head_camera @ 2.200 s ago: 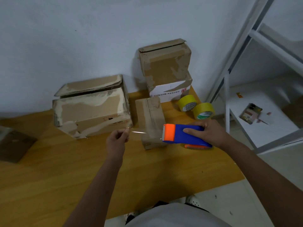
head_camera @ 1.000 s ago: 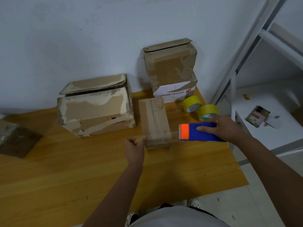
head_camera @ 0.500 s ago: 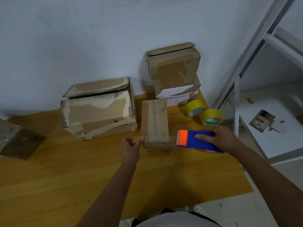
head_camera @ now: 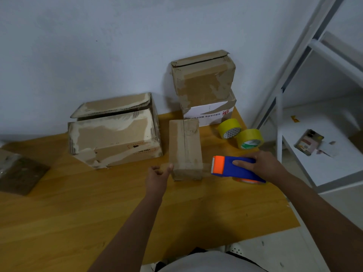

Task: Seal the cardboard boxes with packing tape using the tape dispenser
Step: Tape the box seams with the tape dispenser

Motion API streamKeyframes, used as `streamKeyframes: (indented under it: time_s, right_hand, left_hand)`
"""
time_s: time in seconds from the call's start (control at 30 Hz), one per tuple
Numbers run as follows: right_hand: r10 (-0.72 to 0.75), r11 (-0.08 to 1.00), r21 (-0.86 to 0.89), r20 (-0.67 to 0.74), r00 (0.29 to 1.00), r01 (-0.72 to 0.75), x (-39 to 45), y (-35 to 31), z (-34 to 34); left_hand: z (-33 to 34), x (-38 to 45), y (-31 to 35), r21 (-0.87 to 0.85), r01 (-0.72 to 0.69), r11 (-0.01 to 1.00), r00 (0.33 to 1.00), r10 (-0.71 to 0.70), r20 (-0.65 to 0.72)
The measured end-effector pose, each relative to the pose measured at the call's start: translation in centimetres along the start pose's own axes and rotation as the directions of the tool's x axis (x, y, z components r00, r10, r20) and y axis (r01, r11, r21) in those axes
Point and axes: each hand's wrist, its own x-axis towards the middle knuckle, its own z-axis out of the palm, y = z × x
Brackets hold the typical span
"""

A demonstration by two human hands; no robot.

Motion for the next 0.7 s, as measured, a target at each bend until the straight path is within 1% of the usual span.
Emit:
streamKeyframes:
  time_s: [0.07,0.13,0.2,0.3,0.33,0.37,0.4,0.43,0.47,0.5,0.53,0.57,0.63,0.7]
  right_hand:
    - [-0.001,1.000,-0.015,-0.006,1.000,0.001,0.1,-0.1,0.0]
    - [-0.019,1.000,-0.020,-0.012,1.000,0.019,0.1,-0.3,0.1]
    - [-0.041,0.999,-0.025,-0.017,0.999,0.040,0.2,-0.5,0.1]
    - [-0.033,0.999,-0.039,-0.019,0.999,0.032,0.3,-0.6,0.1]
    - [-0.029,0.999,-0.041,-0.020,0.999,0.029,0.3,-0.5,0.0]
    - [-0.028,0.999,-0.037,-0.021,0.999,0.027,0.3,-0.5,0.0]
    - [-0.027,0.999,-0.031,-0.022,0.999,0.026,0.3,-0.5,-0.1]
    - [-0.025,0.999,-0.028,-0.024,0.999,0.025,0.3,-0.4,-0.1]
    - [-0.024,0.999,-0.029,-0.025,0.999,0.024,0.3,-0.4,-0.1]
    - [-0.023,0.999,-0.035,-0.025,0.999,0.022,0.3,-0.3,0.0]
    - [-0.019,0.999,-0.044,-0.023,1.000,0.018,0.4,-0.3,0.0]
    - [-0.016,0.998,-0.056,-0.021,1.000,0.015,0.4,-0.2,0.0]
    - [-0.011,0.998,-0.065,-0.024,1.000,0.010,0.4,0.1,-0.1]
    - [-0.008,0.998,-0.061,-0.014,1.000,0.007,0.3,0.4,-0.3]
  left_hand:
    - [-0.2,0.2,0.1,0.036,-0.008,0.999,1.000,0.008,-0.017]
    - [-0.6,0.4,0.4,0.106,-0.051,0.993,0.998,0.055,-0.033]
    - [-1.0,0.4,0.8,0.182,-0.094,0.979,0.995,0.096,-0.003]
    - [-1.5,0.3,0.6,0.298,-0.105,0.949,0.994,0.089,0.066]
    - [-1.7,-0.1,0.5,0.338,-0.159,0.928,0.987,0.145,0.066]
    - [-1.9,-0.7,0.4,0.383,-0.279,0.881,0.960,0.271,0.077]
    - [-1.9,-1.4,0.4,0.429,-0.449,0.783,0.889,0.439,0.129]
    - [-1.7,-1.9,0.4,0.462,-0.623,0.631,0.774,0.584,0.247]
    - [-1.3,-2.1,0.3,0.472,-0.755,0.456,0.644,0.651,0.402]
    - [-0.9,-2.1,0.1,0.471,-0.828,0.303,0.544,0.635,0.548]
    - [-0.5,-2.0,0.0,0.484,-0.854,0.194,0.498,0.577,0.648]
    - [-0.3,-1.7,-0.2,0.510,-0.850,0.133,0.498,0.520,0.694]
    - [-0.6,-0.6,-0.5,0.548,-0.831,0.096,0.524,0.465,0.714]
    - [-1.2,0.1,-0.4,0.535,-0.843,0.063,0.500,0.461,0.733]
